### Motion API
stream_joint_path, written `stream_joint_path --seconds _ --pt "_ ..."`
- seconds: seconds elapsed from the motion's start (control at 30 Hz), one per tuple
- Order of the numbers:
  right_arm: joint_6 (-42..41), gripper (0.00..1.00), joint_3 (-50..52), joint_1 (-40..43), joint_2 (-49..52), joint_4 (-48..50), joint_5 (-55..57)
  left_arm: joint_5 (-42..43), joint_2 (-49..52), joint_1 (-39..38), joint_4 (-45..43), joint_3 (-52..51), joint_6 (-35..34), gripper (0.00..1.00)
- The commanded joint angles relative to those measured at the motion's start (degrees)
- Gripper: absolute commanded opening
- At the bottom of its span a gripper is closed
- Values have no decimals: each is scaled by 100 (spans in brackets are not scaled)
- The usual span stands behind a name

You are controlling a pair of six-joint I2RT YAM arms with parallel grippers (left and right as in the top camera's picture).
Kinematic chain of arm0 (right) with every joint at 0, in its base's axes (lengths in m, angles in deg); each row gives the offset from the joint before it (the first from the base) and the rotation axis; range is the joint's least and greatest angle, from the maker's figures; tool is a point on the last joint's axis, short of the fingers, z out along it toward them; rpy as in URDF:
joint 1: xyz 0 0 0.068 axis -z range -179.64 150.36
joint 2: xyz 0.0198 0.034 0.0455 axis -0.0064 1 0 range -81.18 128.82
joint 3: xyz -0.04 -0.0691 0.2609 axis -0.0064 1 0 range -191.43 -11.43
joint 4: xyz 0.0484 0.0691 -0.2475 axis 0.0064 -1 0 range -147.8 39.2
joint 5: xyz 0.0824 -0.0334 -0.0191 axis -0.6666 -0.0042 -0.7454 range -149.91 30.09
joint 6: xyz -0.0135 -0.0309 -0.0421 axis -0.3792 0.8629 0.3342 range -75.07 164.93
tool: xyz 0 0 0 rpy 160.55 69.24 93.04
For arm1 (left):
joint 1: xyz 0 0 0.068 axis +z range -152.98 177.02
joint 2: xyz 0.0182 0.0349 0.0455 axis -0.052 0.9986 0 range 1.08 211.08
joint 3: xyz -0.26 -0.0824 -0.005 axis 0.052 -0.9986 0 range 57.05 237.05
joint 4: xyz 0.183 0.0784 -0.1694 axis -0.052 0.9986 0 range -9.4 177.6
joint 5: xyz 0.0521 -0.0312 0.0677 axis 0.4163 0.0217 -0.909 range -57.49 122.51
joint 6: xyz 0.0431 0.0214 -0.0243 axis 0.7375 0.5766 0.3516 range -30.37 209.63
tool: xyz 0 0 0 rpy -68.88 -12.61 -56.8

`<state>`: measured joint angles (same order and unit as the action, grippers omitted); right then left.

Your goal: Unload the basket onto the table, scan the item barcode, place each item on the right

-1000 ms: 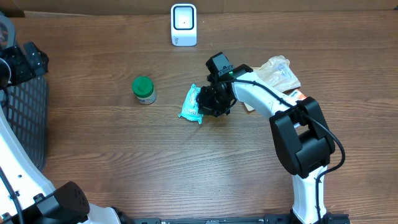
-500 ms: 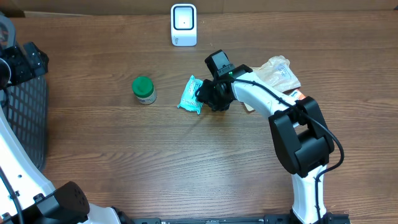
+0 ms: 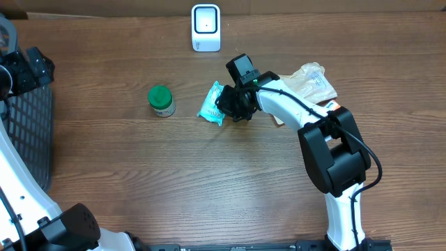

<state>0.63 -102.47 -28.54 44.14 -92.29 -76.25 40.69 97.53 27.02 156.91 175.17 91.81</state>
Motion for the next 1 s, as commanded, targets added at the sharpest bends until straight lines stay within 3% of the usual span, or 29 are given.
stream_joint_path --seconds 0.0,0.17,0.27,0.3,0.37,0.7,0.97 --pt "780 4 -293 26 -44 -616 125 39 -17 -11 -4 48 151 100" --pt "2105 4 -1167 -31 -319 -2041 938 39 -17 -11 -7 48 151 100" --pt "2304 4 -1231 -33 -317 -2212 946 39 -17 -11 -4 48 151 100" --pt "2288 32 -1202 -22 -293 -2205 942 42 -17 -11 -7 48 151 100" --pt "2179 42 -1152 13 -221 -2105 938 39 -17 -11 -7 48 151 100" --pt "2201 42 -813 20 376 -1539 328 39 -17 -11 -4 48 151 99" --pt "2164 30 -765 201 573 -1427 -52 39 -17 -11 -7 48 151 100"
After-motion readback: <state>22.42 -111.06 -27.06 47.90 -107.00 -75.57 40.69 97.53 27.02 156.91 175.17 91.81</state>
